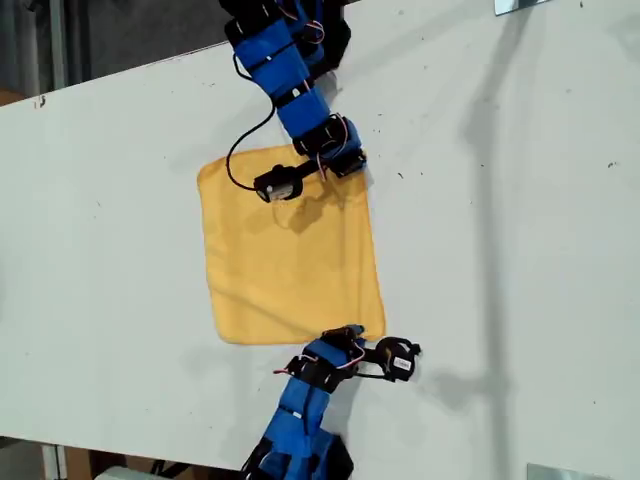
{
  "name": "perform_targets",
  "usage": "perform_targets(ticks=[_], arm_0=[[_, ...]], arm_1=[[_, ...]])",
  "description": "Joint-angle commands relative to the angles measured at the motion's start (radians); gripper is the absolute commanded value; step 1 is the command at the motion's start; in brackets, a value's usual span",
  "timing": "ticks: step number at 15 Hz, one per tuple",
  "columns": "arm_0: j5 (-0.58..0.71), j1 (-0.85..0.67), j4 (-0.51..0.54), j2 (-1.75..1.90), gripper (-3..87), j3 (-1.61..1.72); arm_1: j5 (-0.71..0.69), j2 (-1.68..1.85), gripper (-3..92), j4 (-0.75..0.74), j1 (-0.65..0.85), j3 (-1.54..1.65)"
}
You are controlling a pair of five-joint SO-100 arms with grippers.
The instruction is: Grasp corners of a square towel and fold twice.
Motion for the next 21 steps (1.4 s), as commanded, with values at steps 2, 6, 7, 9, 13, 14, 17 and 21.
perform_targets(ticks=[2,6,7,9,13,14,17,21], arm_0=[[0.072,0.014,0.150,-0.006,-0.4,-0.181],[0.227,-0.032,0.456,0.003,-0.4,-0.472],[0.284,-0.055,0.511,0.017,-0.4,-0.529],[0.385,-0.129,0.583,0.095,-0.4,-0.560],[0.617,-0.408,0.647,0.333,-0.4,-0.509],[0.681,-0.492,0.646,0.360,-0.4,-0.511],[0.836,-0.739,0.634,0.353,-0.4,-0.518],[0.992,-0.989,0.634,0.252,-0.4,-0.643]], arm_1=[[0.032,0.144,-0.1,0.067,-0.017,-0.003],[0.012,0.362,-0.1,0.166,0.040,-0.012],[-0.005,0.431,-0.1,0.199,0.063,-0.015],[-0.074,0.594,-0.1,0.256,0.153,-0.002],[-0.420,0.741,-0.1,0.299,0.565,-0.074],[-0.483,0.675,-0.1,0.299,0.640,-0.138],[-0.626,0.471,-0.1,0.276,0.819,-0.328],[-0.762,0.170,-0.1,0.258,1.017,-0.716]])
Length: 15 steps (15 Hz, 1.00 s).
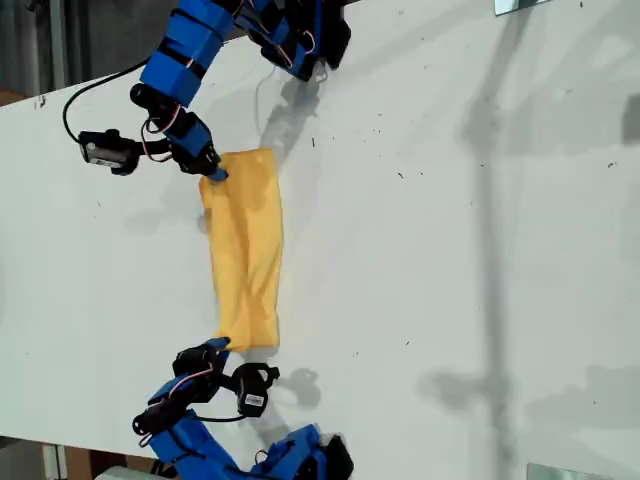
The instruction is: Grasp corners of a square towel and fold twice.
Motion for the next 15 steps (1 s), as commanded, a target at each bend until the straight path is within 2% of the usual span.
perform_targets(ticks=[1,2,5,7,8,10,11,15], arm_0=[[0.061,-0.146,-0.043,-0.072,-0.4,-0.104],[0.081,-0.207,-0.078,-0.155,-0.4,-0.135],[0.190,-0.354,0.051,-0.505,-0.4,-0.584],[0.229,-0.425,0.034,-0.680,-0.4,-0.637],[0.221,-0.423,0.064,-0.669,-0.4,-0.595],[0.218,-0.333,0.049,-0.584,-0.4,-0.548],[0.199,-0.305,0.124,-0.606,-0.4,-0.621],[0.167,-0.204,0.184,-0.446,-0.4,-0.483]], arm_1=[[-0.048,-0.120,-0.1,-0.055,0.101,-0.224],[-0.055,-0.187,-0.1,-0.103,0.146,-0.262],[-0.078,-0.410,-0.1,-0.137,0.236,-0.428],[-0.078,-0.546,-0.1,-0.163,0.270,-0.434],[-0.078,-0.549,-0.1,-0.147,0.262,-0.426],[-0.080,-0.522,-0.1,-0.160,0.275,-0.382],[-0.075,-0.537,-0.1,-0.110,0.284,-0.399],[-0.057,-0.364,-0.1,-0.084,0.221,-0.230]])
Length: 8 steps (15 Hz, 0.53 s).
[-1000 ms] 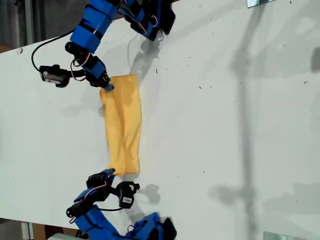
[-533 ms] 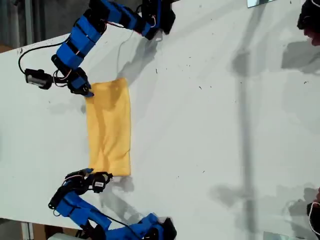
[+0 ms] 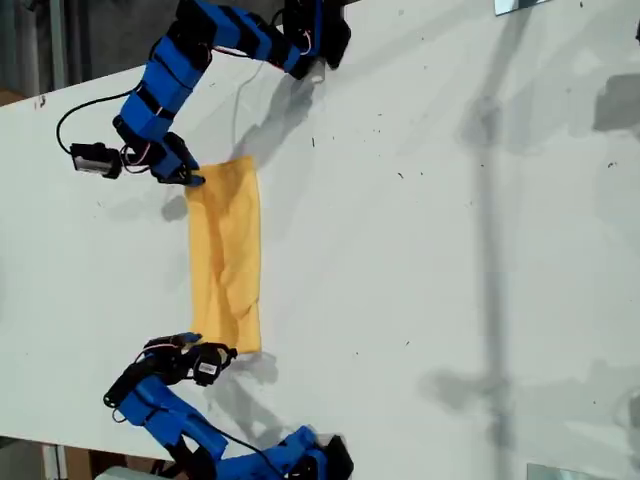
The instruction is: Grasp corners of a square towel and fold twice.
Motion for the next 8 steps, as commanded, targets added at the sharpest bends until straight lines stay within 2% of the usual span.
perform_targets(ticks=[1,4,8], arm_0=[[-0.029,0.075,0.028,0.135,-0.4,0.055],[-0.055,0.114,0.018,0.225,-0.4,0.216],[-0.077,0.129,-0.064,0.241,-0.4,0.403]], arm_1=[[0.014,0.153,-0.1,0.043,-0.054,0.063],[0.038,0.261,-0.1,0.063,-0.137,0.202],[0.061,0.287,-0.1,0.054,-0.202,0.284]])
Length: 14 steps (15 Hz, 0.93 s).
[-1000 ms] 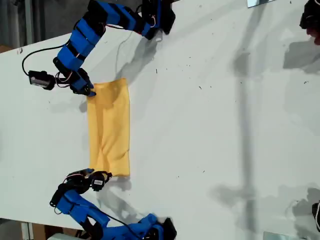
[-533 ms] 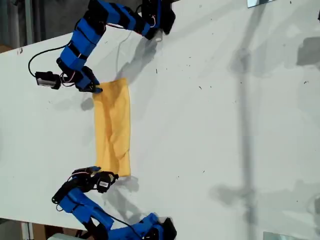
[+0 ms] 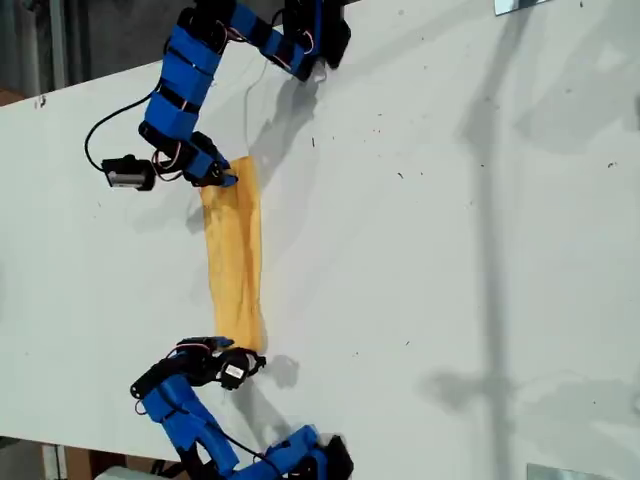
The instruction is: Grasp corners of a square towel and fold twice.
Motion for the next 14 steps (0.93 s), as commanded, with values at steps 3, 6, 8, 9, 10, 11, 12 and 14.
perform_targets(ticks=[3,6,8,9,10,11,12,14], arm_0=[[-0.009,0.015,-0.029,0.060,-0.4,0.037],[-0.011,0.002,-0.040,0.041,-0.3,0.011],[-0.009,-0.006,-0.023,0.029,13.6,0.009],[-0.009,-0.006,-0.015,0.028,22.5,0.009],[-0.009,0.002,-0.009,0.028,25.0,0.009],[-0.008,0.011,-0.005,0.025,25.3,0.003],[-0.011,0.012,0.002,0.017,25.0,-0.003],[-0.011,-0.018,0.032,0.041,28.0,-0.005]], arm_1=[[0.009,0.072,-0.1,-0.038,0.021,0.083],[0.031,0.037,-0.1,-0.075,0.035,0.110],[0.032,0.018,25.1,-0.075,0.034,0.104],[0.032,0.018,29.5,-0.075,0.034,0.104],[0.031,0.018,30.3,-0.075,0.034,0.104],[0.031,0.018,31.3,-0.075,0.035,0.104],[0.031,0.018,31.3,-0.075,0.034,0.104],[0.032,0.026,30.7,-0.075,0.029,0.104]])
